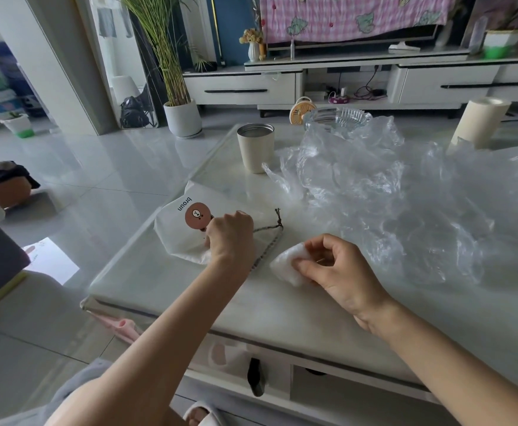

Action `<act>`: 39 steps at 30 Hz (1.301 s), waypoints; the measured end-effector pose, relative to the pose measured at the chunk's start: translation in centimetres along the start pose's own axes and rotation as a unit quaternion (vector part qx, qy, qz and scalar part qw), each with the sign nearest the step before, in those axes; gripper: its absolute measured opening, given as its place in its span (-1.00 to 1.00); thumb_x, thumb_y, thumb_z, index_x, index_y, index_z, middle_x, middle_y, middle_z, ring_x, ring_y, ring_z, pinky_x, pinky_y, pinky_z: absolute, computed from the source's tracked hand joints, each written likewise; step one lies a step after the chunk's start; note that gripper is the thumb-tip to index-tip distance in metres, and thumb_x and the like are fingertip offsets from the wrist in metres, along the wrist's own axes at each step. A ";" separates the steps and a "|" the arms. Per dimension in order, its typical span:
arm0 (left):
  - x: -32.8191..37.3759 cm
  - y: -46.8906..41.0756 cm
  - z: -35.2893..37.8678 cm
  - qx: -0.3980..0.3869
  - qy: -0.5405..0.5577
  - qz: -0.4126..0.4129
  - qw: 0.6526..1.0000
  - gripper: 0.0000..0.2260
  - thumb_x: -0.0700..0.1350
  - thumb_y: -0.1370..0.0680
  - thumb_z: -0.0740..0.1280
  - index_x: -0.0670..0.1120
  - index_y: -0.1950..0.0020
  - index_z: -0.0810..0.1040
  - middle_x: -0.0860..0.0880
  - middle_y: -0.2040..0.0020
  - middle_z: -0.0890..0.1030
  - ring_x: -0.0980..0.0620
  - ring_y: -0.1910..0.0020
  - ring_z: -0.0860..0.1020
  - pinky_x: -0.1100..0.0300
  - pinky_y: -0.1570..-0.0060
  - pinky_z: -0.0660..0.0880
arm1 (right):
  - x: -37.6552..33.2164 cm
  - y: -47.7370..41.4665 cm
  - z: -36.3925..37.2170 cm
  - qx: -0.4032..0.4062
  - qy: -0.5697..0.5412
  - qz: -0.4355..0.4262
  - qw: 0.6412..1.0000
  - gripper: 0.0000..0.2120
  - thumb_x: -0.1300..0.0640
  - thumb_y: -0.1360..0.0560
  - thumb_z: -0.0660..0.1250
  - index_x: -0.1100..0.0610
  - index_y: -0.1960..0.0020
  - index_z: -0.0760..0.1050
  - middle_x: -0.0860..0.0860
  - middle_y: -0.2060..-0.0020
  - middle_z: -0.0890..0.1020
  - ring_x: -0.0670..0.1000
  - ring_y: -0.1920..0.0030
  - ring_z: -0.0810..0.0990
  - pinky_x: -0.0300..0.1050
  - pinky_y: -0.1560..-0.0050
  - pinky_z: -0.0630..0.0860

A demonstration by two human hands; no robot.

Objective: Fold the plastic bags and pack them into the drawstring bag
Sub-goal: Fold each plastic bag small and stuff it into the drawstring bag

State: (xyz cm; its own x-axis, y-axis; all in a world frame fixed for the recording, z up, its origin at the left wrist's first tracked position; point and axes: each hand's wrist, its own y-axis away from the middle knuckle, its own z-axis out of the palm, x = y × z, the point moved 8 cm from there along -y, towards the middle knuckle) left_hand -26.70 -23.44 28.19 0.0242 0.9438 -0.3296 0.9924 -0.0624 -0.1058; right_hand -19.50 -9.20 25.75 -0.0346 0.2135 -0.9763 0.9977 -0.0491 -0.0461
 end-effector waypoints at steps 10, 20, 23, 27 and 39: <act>-1.2 2.0 -0.4 -0.032 0.188 0.023 0.981 -0.89 -0.23 -0.49 0.17 -0.16 0.08 0.48 -0.19 0.02 0.57 -0.19 0.03 0.53 0.16 0.20 0.36 | -1.2 -0.2 -0.6 0.040 -0.004 -0.044 0.998 -0.90 0.21 -0.41 0.44 0.08 0.17 0.54 -0.05 0.30 0.58 -0.14 0.29 0.51 -0.35 0.23 0.46; -0.4 8.0 -3.2 0.063 0.394 0.116 0.909 -0.57 -0.07 -0.65 0.00 0.04 -0.53 0.09 0.02 -0.54 0.11 0.06 -0.51 0.06 0.28 -0.40 0.02 | -5.7 2.7 3.0 0.118 0.362 -0.390 0.839 -0.80 0.06 -0.42 0.30 0.15 0.29 0.58 0.08 -0.11 0.55 0.01 -0.13 0.41 -0.20 -0.17 0.23; 0.9 8.5 -3.2 0.047 0.447 0.146 0.881 -0.60 -0.06 -0.65 -0.01 -0.01 -0.51 0.19 0.02 -0.53 0.10 0.11 -0.51 0.03 0.34 -0.41 -0.05 | -5.7 3.3 2.6 0.163 0.327 -0.400 0.840 -0.90 0.13 -0.42 0.28 0.17 0.18 0.43 0.08 -0.04 0.55 0.00 -0.01 0.48 -0.20 -0.05 0.30; 3.3 9.7 -2.4 0.031 0.377 0.177 0.909 -0.52 -0.12 -0.58 -0.02 -0.16 -0.51 0.15 -0.11 -0.54 0.04 -0.01 -0.52 0.02 0.13 -0.48 0.03 | -5.7 3.6 1.1 0.261 0.254 -0.375 0.852 -0.66 0.31 -0.31 0.35 0.14 0.02 0.27 0.03 0.00 0.36 0.04 0.06 0.43 -0.14 0.08 0.34; 3.0 5.5 3.0 -0.032 0.241 0.103 0.964 -0.49 0.08 -0.64 -0.08 -0.07 -0.54 -0.07 -0.07 -0.56 -0.14 -0.08 -0.53 -0.12 -0.01 -0.46 -0.08 | -2.2 1.4 -2.7 -0.031 0.357 -0.132 0.924 -0.50 0.10 -0.44 0.41 0.10 -0.32 0.34 0.02 -0.24 0.39 0.00 -0.29 0.31 -0.29 -0.26 0.18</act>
State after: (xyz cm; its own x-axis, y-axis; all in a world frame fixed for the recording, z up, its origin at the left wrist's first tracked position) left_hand -21.54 -21.93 23.84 0.2598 0.9556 0.1390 0.9656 -0.2593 -0.0220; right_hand -17.84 -7.09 28.43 -0.2521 0.8004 -0.5439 0.9623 0.1482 -0.2279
